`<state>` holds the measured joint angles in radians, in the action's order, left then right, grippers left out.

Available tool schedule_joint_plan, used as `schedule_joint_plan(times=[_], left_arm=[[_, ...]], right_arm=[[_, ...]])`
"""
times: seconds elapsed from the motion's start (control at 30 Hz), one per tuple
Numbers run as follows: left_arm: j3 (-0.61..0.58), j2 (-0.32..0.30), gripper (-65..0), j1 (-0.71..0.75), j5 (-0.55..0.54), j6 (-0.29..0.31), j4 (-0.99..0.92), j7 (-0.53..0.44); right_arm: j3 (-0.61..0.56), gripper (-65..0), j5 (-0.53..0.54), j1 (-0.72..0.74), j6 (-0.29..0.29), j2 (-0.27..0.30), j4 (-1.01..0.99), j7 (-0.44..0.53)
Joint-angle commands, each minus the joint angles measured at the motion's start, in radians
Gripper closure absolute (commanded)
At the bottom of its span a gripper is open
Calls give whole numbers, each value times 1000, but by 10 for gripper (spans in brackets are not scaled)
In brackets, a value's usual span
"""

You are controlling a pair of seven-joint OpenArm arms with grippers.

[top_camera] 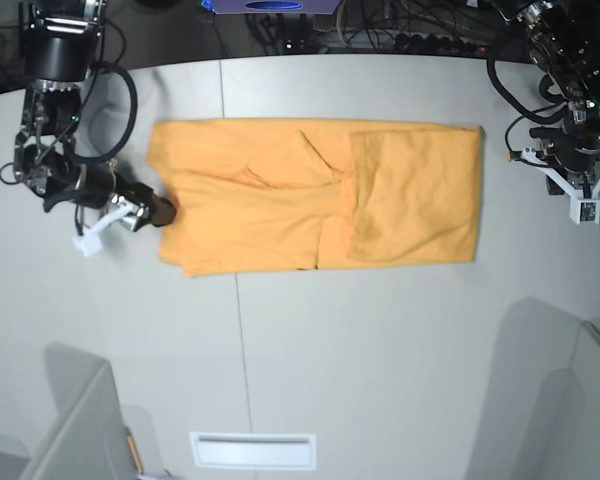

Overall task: Fold the T-shirt properly
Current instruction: 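Release the left gripper and regrasp the strip ends with both grippers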

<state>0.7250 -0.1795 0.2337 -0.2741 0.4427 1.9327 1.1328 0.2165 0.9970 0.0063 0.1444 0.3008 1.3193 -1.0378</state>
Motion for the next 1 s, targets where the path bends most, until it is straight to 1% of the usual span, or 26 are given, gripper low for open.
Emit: schedule_joint_plan(times=[0.0,0.1,0.23,0.33,0.4,0.47,0.5,0.53,0.57,0.6,0.63,0.67,0.77,0.83,0.97], left_arm=[[17,-25,0,-4,9,-8,-3,-13],[17,-35,0,-6,9,-8,-25,-20],[8,-33,0,2,17,-8,-68,-109],[6,-35,0,-6,17,-8,-137,-132],[-3,-35,0,-12,12,-8,-181,-133],[-58,-42,0,-12,12,-8,-203,-136],[-87,-48,0,-12,12,-8,-207,-138],[-118,-50,0,-12,14,-8,-212,-152],[-141,-50,0,-12,19,-9,-214,-176],[-173,-50,0,-12,19,-9,-215,-207],[-206,-50,0,-12,20,-11,-224,-230],[-232,-53,0,-13,20,-11,-240,-245],[-301,-74,0,-53,20,-12,-307,-251],[-336,-79,0,-76,20,-12,-350,-253],[-393,-74,0,-122,20,-14,-398,-254]], right_arm=[[-30,-437,-3,10,4,5,-7,0],[-88,-431,0,-16,4,-1,-10,18],[-151,-408,-5,-35,4,-38,18,24],[-162,-387,-5,-39,2,-44,15,24],[-162,-377,-5,-39,2,-44,15,49],[-162,-348,-5,-33,1,-44,15,73],[-162,-317,-5,-32,1,-44,7,83],[-162,-267,-5,-25,1,-44,-7,92],[-162,-207,-5,-15,1,-44,-21,100],[-162,-126,-5,-4,1,-44,-39,109],[-162,-30,-5,4,1,-42,-54,121],[-162,0,-5,16,1,-38,-63,135],[-164,0,-7,44,-1,-28,-62,143],[-167,0,-7,59,-1,-10,-50,139],[-237,0,-7,80,-10,10,-10,139]])
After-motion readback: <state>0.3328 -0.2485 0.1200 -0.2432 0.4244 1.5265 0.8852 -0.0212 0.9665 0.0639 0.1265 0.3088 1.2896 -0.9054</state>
